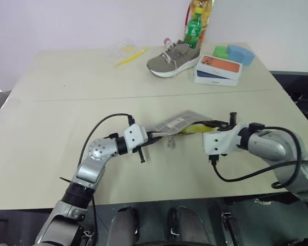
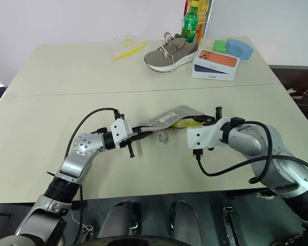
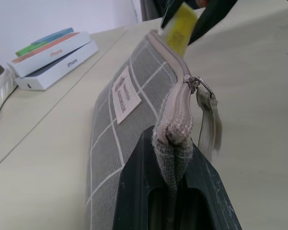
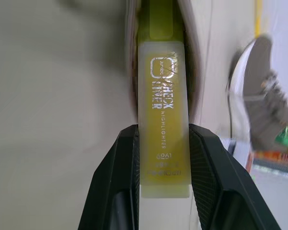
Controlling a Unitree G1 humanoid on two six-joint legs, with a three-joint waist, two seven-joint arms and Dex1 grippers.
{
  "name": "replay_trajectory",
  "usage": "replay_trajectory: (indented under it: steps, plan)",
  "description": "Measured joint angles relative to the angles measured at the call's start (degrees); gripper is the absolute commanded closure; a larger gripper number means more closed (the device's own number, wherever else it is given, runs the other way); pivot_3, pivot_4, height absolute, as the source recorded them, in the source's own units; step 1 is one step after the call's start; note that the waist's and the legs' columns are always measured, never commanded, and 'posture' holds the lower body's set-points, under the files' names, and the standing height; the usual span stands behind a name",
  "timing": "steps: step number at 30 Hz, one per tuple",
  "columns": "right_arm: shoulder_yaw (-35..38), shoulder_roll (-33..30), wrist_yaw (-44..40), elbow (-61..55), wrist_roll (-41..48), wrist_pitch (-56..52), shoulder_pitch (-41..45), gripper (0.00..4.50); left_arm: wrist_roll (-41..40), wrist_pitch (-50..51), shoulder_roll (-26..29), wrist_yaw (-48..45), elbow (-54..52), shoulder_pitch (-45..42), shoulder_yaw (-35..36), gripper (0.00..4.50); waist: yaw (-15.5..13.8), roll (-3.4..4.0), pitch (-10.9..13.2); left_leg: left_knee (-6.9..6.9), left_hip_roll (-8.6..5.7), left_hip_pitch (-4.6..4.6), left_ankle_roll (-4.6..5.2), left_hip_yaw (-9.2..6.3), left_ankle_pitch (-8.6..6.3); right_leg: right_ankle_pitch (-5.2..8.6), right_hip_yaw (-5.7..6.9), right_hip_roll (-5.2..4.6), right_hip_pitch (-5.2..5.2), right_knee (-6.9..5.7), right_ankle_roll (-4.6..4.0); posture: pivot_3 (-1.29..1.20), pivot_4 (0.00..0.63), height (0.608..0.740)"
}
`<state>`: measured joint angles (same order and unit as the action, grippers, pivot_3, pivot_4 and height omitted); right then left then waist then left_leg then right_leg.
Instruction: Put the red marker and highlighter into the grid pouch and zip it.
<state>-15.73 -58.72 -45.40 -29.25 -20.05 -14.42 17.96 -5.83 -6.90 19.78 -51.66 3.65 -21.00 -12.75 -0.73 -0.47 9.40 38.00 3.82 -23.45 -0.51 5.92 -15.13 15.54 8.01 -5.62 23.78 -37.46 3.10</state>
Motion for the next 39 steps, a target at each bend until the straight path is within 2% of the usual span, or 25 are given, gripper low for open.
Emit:
replay_trajectory:
  steps: [6,10,13,15,17,20,24,28,29,31,36,39]
  plan:
    - [2.39,4.66,-1.34,0.43,1.31,-3.15,1.30,0.74,-0.77,0.80,-0.66,1.17,-0.05,0.05,0.52,4.50,-0.01,0.00,0.00,0.03,0.00,0.00,0.00,0.01,0.00,-0.01,0.01,-0.01,-0.02,-0.01,-0.01,0.00,0.150,0.740]
    - [7.79,9.46,-2.38,-0.86,7.71,-10.14,1.85,0.74,-3.27,3.89,-2.56,3.59,-0.19,-0.09,2.31,4.50,-0.01,0.00,0.00,0.03,0.00,0.00,0.00,-0.05,0.00,-0.01,0.01,-0.01,-0.03,-0.01,-0.01,0.00,0.150,0.740]
    - [18.64,19.54,-3.26,-4.41,21.38,-26.85,4.26,0.74,-6.16,8.27,-6.57,8.48,0.40,-1.95,5.42,4.50,-0.12,-0.03,0.01,0.10,0.00,0.00,0.00,-0.17,0.00,-0.03,0.05,-0.01,-0.10,-0.05,-0.02,0.00,0.150,0.740]
    - [22.26,23.19,-2.90,-7.29,27.79,-35.11,4.99,0.74,-7.50,10.31,-8.64,10.87,0.41,-3.11,6.76,4.50,-0.06,-0.03,0.01,0.11,0.00,0.03,0.01,-0.24,-0.01,-0.03,0.08,-0.01,-0.19,-0.01,-0.02,0.00,0.150,0.740]
    - [22.86,26.39,-0.82,-8.62,30.67,-40.29,4.09,0.74,-8.65,11.75,-9.89,12.51,0.43,-3.64,7.44,4.50,0.00,-0.03,0.01,0.08,-0.01,0.04,0.05,-0.23,-0.03,-0.03,0.07,-0.01,-0.18,0.01,-0.02,0.00,0.150,0.740]
    - [21.86,34.68,6.33,-8.52,32.07,-47.03,2.82,0.74,-9.38,13.12,-11.28,13.53,0.50,-3.64,7.79,4.50,0.22,-0.02,0.01,0.04,0.00,0.04,0.05,-0.20,-0.03,-0.03,0.05,0.01,-0.11,-0.04,-0.02,0.00,0.150,0.740]
    - [20.24,42.26,14.86,-6.49,32.07,-50.68,3.29,0.74,-9.42,13.76,-11.80,13.55,0.47,-3.65,7.44,4.50,0.22,0.02,-0.01,0.05,-0.01,0.04,0.04,-0.14,-0.02,-0.03,0.03,0.01,-0.09,-0.06,-0.02,0.00,0.150,0.740]
    - [17.86,45.29,19.57,-5.05,32.18,-50.72,4.56,0.74,-9.45,14.23,-11.67,13.31,0.39,-3.61,7.41,4.50,0.17,0.02,-0.01,0.05,-0.02,0.02,0.04,-0.14,-0.02,-0.03,0.03,0.01,-0.09,-0.06,-0.02,0.00,0.150,0.740]
    - [17.45,45.93,20.50,-4.67,32.28,-50.71,5.07,1.24,-9.46,14.25,-11.50,13.30,0.35,-3.56,7.41,4.50,0.16,0.02,-0.01,0.05,-0.02,0.02,0.05,-0.14,-0.02,-0.03,0.03,0.01,-0.09,-0.06,-0.02,0.00,0.150,0.740]
    - [16.34,46.14,21.34,-4.15,32.47,-50.51,5.30,1.93,-9.46,14.27,-11.33,13.30,0.34,-3.54,7.42,4.50,0.16,0.02,-0.01,0.05,-0.02,0.02,0.05,-0.14,-0.03,-0.03,0.03,0.01,-0.09,-0.05,-0.02,0.00,0.150,0.740]
    - [14.39,46.48,22.14,-4.02,33.90,-50.09,5.30,4.42,-9.46,14.27,-11.28,13.30,0.13,-3.39,7.27,4.50,0.22,0.02,-0.01,0.04,-0.02,0.02,0.05,-0.14,-0.03,-0.03,0.03,0.01,-0.08,-0.05,-0.02,0.00,0.150,0.740]
    - [14.09,46.47,22.68,-3.94,34.85,-49.82,5.30,4.47,-9.45,14.25,-11.25,13.30,0.01,-3.32,6.96,4.50,0.22,0.02,-0.01,0.04,-0.02,0.02,0.05,-0.15,-0.03,-0.03,0.03,0.01,-0.08,-0.04,-0.02,0.00,0.150,0.740]
